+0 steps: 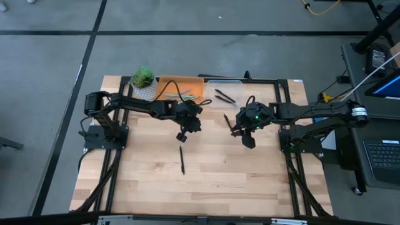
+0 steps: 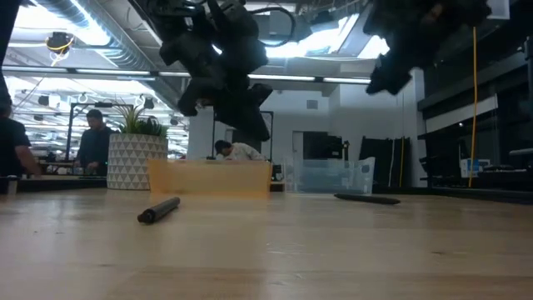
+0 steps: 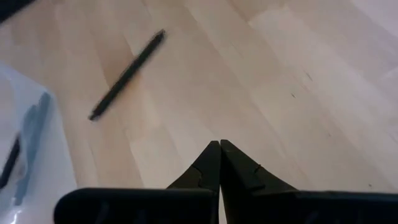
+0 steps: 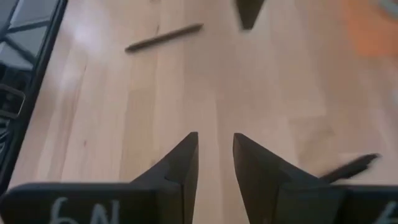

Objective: Sort pens & pencils
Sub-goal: Put the black pen into the transparent bin

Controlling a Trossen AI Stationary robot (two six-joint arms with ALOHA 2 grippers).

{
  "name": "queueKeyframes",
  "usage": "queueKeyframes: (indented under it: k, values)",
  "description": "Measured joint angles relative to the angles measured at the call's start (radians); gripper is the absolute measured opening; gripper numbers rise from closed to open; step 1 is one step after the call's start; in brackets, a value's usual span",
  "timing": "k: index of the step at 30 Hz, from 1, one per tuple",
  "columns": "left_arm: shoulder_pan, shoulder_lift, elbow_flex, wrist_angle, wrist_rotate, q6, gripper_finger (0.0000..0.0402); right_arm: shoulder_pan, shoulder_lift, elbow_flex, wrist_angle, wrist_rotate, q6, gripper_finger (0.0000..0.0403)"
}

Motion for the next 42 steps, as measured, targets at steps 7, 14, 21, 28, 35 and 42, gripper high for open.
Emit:
queueKeyframes:
  k: [7, 14, 21, 28, 35, 42]
  values:
    - [0.043, -0.011, 0.000, -0.008, 0.191, -0.046, 0.0000, 0.001, 0.000, -0.121, 0.081, -0.012, 0.054, 0.0101]
    - [0.086, -0.011, 0.000, -0.009, 0.358, -0.071, 0.0000, -0.031, 0.003, -0.123, 0.076, 0.224, 0.162, 0.0101]
    - [0.112, -0.022, -0.077, 0.072, 0.411, -0.069, 0.0000, -0.064, 0.004, -0.122, 0.098, 0.275, 0.237, 0.0124]
    - [0.145, -0.129, -0.225, 0.287, 0.439, -0.117, 0.0000, -0.072, 0.073, -0.067, 0.089, 0.264, 0.249, 0.0158]
    - [0.158, -0.386, -0.400, 0.405, 0.412, -0.152, 0.0000, -0.091, 0.281, 0.133, -0.189, 0.286, 0.232, 0.0162]
    - [0.158, -0.591, -0.577, 0.542, 0.312, -0.205, 0.0000, -0.109, 0.420, 0.244, -0.278, 0.268, 0.264, 0.0162]
